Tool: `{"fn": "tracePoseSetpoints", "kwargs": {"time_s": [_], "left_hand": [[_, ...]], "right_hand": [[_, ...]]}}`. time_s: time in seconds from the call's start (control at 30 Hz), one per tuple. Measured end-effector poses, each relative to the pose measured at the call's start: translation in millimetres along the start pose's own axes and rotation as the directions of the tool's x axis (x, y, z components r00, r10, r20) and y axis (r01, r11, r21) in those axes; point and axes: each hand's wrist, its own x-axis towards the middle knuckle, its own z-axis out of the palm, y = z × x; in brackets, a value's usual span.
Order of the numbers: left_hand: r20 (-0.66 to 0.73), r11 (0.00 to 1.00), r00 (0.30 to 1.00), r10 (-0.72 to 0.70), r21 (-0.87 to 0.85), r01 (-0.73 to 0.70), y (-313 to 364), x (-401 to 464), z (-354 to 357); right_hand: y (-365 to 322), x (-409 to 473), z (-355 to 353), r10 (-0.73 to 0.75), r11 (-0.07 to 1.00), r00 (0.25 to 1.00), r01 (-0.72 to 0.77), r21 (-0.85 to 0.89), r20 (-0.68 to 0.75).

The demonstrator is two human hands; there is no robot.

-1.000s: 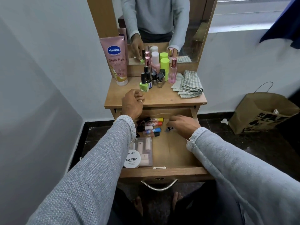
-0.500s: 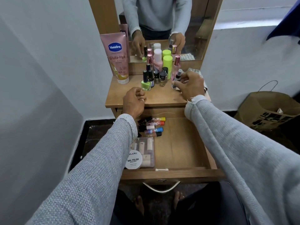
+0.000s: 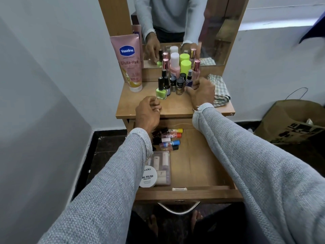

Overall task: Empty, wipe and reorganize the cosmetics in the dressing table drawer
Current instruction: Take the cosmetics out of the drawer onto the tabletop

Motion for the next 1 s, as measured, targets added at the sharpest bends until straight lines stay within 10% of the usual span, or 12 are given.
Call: {"fn": "tracePoseSetpoints", "kwargs": {"time_s": [0.7,0.87,1.0], "left_hand": [[0.030,1.000,0.999,-0.016,-0.009,0.016,-14,3,-2],[0.106,0.999,0.993,0.044,-0.022,-0.042,-16,-17,-8],[0.055,0.996,0.995,0.087,0.005,-0.087,-20,-45,-18]], "right_hand": [[6,-64,-34,-0.305,0.916,0.944,0.328,0.232,-0.128],[23,-126,-44,-0.323,0.942,0.924,0.293,0.166,0.203],[36,-152,-40,0.061,0.983,0.772,0.064,-0.172,0.633]]}}
